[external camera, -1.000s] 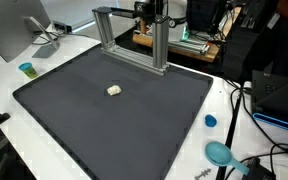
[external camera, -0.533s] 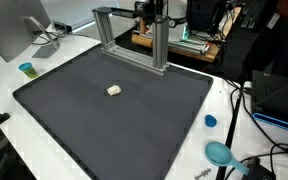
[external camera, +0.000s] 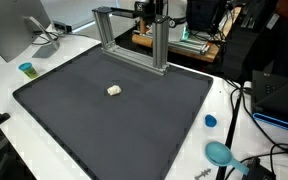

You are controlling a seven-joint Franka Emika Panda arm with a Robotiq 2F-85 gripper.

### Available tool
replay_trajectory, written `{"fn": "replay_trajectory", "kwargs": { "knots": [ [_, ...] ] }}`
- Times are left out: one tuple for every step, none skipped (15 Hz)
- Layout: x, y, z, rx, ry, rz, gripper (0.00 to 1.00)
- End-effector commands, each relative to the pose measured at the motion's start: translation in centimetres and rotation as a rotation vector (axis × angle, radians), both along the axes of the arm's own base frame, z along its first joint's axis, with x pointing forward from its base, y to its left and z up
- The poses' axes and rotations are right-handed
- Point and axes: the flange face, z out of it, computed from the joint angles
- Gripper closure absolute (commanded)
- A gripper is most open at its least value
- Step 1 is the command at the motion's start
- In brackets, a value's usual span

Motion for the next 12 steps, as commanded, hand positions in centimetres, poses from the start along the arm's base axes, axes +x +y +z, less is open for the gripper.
{"fn": "replay_trajectory", "kwargs": {
  "knots": [
    [0.0, 0.0, 0.1, 0.0, 0.001, 0.0, 0.0],
    [0.1, 0.2, 0.2, 0.024, -0.015, 0.023, 0.0],
    [0.2, 0.3, 0.4, 0.032, -0.027, 0.025, 0.0],
    [0.5, 0.2, 0.7, 0.039, -0.044, 0.024, 0.0],
    [0.7, 0.1, 1.0, 0.045, -0.06, 0.018, 0.0],
    [1.0, 0.0, 1.0, 0.043, -0.068, 0.013, 0.0],
    [1.1, -0.1, 0.8, 0.043, -0.07, 0.014, 0.0],
    [1.2, -0.1, 0.6, 0.046, -0.07, 0.014, 0.0],
    [1.4, -0.3, 0.2, 0.054, -0.062, 0.011, 0.0],
    [1.6, -0.4, -0.2, 0.062, -0.056, 0.003, 0.0],
    [1.7, -0.5, -0.5, 0.065, -0.045, 0.001, 0.0],
    [1.7, -0.7, -0.8, 0.074, -0.034, -0.005, 0.0]
  ]
}}
